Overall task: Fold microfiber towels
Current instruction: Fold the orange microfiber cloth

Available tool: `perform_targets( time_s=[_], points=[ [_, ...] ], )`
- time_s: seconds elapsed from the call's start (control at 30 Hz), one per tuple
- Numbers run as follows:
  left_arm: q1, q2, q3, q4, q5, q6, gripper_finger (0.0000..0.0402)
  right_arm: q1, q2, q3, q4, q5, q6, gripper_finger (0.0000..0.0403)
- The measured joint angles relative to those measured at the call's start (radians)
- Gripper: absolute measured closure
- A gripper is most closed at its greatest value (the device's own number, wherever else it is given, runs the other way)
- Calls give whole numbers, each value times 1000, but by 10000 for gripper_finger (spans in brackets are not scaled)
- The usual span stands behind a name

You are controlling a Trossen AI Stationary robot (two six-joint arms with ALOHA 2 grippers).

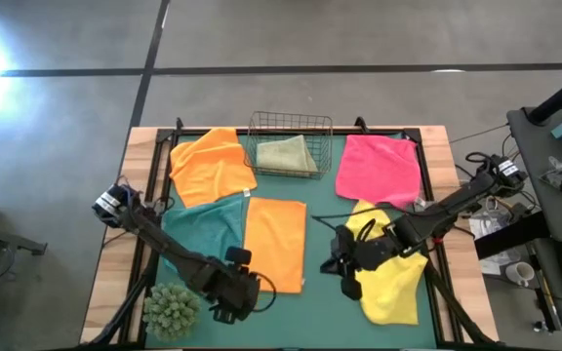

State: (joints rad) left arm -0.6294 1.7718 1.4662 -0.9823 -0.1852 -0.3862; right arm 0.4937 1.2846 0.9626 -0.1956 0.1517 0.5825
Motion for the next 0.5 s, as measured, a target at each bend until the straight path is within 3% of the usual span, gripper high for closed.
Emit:
perform_targets(
  time_s=[0.1,0.27,0.5],
  points=[
    [-46,0,-1,-4,-40,-11,244,16,35,39,-6,-27,-30,334],
    [-123,0,-40,3,-248,-104,244,52,149,123,-31,-28,-224,274],
    [-151,3,-175,171,-267,-107,244,71,346,264,-122,-19,-409,227]
  ],
)
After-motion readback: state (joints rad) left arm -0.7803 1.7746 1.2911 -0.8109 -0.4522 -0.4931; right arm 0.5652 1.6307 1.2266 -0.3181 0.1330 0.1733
